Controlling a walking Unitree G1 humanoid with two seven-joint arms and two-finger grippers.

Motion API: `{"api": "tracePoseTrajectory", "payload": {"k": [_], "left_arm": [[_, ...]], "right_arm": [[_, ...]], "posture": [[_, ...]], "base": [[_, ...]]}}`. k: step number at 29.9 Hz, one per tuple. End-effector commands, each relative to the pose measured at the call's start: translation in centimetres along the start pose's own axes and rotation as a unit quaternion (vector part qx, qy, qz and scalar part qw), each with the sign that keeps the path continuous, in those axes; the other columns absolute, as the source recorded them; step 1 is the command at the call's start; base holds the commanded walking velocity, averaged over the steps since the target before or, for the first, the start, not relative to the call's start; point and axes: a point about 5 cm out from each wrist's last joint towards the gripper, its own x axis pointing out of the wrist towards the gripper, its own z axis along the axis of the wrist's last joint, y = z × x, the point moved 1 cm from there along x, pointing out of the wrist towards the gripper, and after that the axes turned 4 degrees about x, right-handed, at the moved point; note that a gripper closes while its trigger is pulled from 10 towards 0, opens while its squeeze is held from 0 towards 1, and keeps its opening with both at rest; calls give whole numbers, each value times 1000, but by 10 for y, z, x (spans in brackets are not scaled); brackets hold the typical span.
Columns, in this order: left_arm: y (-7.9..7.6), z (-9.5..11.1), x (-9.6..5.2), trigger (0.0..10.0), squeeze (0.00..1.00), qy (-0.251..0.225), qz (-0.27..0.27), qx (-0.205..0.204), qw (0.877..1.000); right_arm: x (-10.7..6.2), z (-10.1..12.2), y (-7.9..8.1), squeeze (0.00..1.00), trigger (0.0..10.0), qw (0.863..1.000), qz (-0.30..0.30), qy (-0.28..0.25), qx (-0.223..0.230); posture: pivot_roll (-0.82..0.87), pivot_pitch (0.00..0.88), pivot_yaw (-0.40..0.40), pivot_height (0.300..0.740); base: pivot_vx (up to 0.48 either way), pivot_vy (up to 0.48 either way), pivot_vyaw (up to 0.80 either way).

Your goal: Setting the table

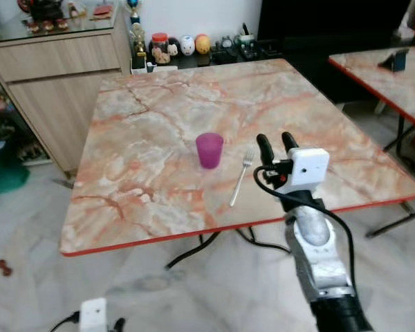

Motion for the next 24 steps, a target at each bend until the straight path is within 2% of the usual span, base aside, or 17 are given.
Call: {"api": "tracePoseTrajectory", "payload": {"k": [1,12,24], "left_arm": [[7,-6,-2,10000,0,14,6,5,1000],[8,-6,-2,10000,0,13,6,4,1000],[3,-2,0,10000,0,7,1,6,1000]], "right_arm": [[4,6,9,0,10000,1000,13,-12,6],[3,5,9,0,10000,1000,12,-10,7],[1,1,6,0,10000,1000,5,-3,8]], "posture": [[-86,0,35,740],[-85,0,36,740],[-86,0,35,740]], "base": [[0,341,0],[0,0,0],[0,0,0]]}}
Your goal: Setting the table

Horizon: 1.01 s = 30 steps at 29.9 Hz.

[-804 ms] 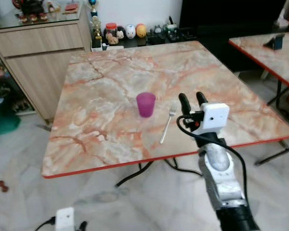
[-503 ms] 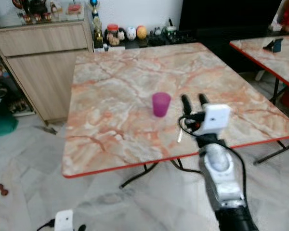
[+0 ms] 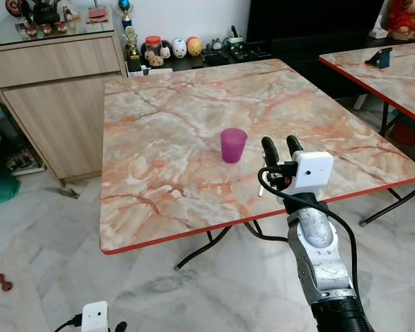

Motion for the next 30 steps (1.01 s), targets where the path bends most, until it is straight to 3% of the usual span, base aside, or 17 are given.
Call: {"api": "tracePoseTrajectory", "payload": {"k": [1,15,30], "left_arm": [[-1,-1,0,10000,0,4,-4,5,1000],[-5,2,0,10000,0,-8,-10,5,1000],[-15,12,2,10000,0,-36,-18,11,999]], "right_arm": [[-1,-1,-3,0,10000,1000,-6,3,2],[-1,-1,-2,0,10000,1000,-6,5,3],[-2,-5,-3,0,10000,1000,-6,16,-1]], "posture": [[-82,0,35,740],[-83,0,35,740],[-84,0,34,740]], "base": [[0,0,0],[0,0,0],[270,0,0]]}}
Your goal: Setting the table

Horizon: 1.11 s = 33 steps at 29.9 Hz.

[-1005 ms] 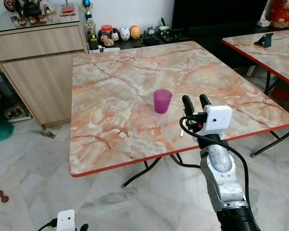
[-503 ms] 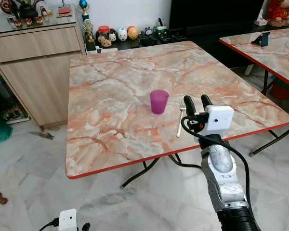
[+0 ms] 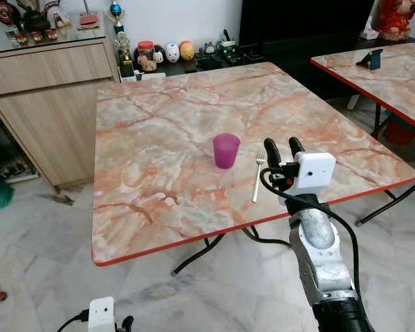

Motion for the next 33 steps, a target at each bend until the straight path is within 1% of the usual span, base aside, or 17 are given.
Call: {"api": "tracePoseTrajectory", "payload": {"k": [1,13,21,27,30,31,33], "left_arm": [[0,5,1,10000,0,-12,0,7,1000],[-6,14,3,10000,0,-33,-4,9,999],[-9,19,4,10000,0,-45,-4,11,999],[-12,22,4,10000,0,-55,-3,13,998],[-12,23,4,10000,0,-58,-2,13,998],[-12,23,4,10000,0,-58,-2,13,998],[-13,23,3,10000,0,-60,-3,14,998]], "right_arm": [[-1,-2,0,0,10000,1000,-1,9,-1],[-4,-6,0,0,10000,1000,-2,21,-3],[-9,-16,-1,0,10000,998,-10,53,-11],[-14,-34,-5,0,10000,993,-31,112,-29],[-16,-43,-10,0,10000,988,-50,144,-17],[-16,-43,-10,0,10000,988,-50,144,-17],[-20,-55,-16,0,10000,979,-82,186,7]], "posture": [[-85,0,34,740],[-86,0,35,740],[-87,0,35,740],[-87,0,34,740],[-88,0,34,740],[-88,0,34,740],[-89,0,33,740]], "base": [[307,0,0],[302,0,0],[0,0,0],[0,0,0],[0,0,0],[0,0,0],[0,0,0]]}}
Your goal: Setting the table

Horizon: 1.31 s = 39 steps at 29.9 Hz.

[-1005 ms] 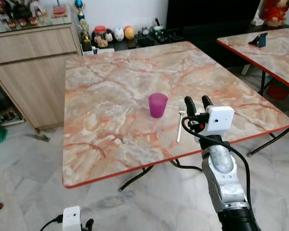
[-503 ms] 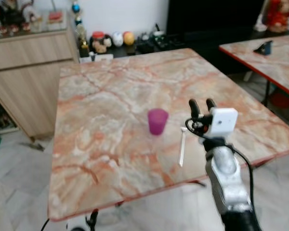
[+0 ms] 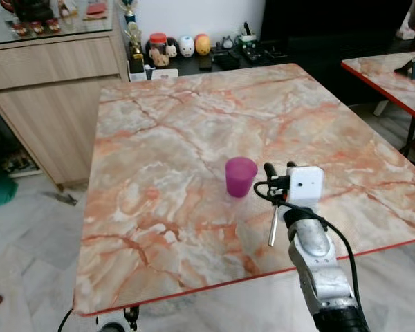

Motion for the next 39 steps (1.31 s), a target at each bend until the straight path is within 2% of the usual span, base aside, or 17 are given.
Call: {"api": "tracePoseTrajectory", "payload": {"k": [1,7,11,12,25,26,27,28,32,39], "left_arm": [[1,0,-1,10000,0,-3,4,2,1000],[0,1,-1,10000,0,-7,6,1,1000],[1,1,-1,10000,0,-7,6,2,1000],[1,1,-1,10000,0,-7,6,2,1000],[2,2,-1,10000,0,-8,7,3,1000],[2,1,-1,10000,0,-6,7,3,1000],[2,1,-1,10000,0,-6,7,3,1000],[2,0,-1,10000,0,-5,7,3,1000],[3,-1,-1,10000,0,-2,8,2,1000],[3,-1,-1,10000,0,-1,8,1,1000]], "right_arm": [[1,-13,-9,0,10000,998,-35,43,28],[-2,-35,-23,0,10000,985,-92,106,98],[-2,-39,-26,0,10000,983,-97,115,101],[-2,-40,-28,1000,10000,981,-104,116,113],[16,-36,-23,1000,10000,983,-90,119,108],[18,-36,-22,557,10000,983,-88,121,104],[18,-36,-22,557,10000,983,-88,121,104],[20,-36,-22,0,10000,984,-86,122,102],[29,-31,-19,0,10000,985,-78,117,99],[36,-31,-5,0,10000,986,-35,131,94]], "posture": [[-87,0,33,740],[-85,0,32,740],[-87,0,34,740],[-85,0,34,740],[-82,0,36,740],[-81,0,36,740],[-81,0,36,740],[-80,0,36,740],[-77,0,34,740],[-75,0,33,740]], "base": [[0,0,0],[0,0,0],[0,0,0],[0,0,0],[0,0,0],[0,0,0],[0,0,0],[0,0,0],[0,0,0],[0,0,0]]}}
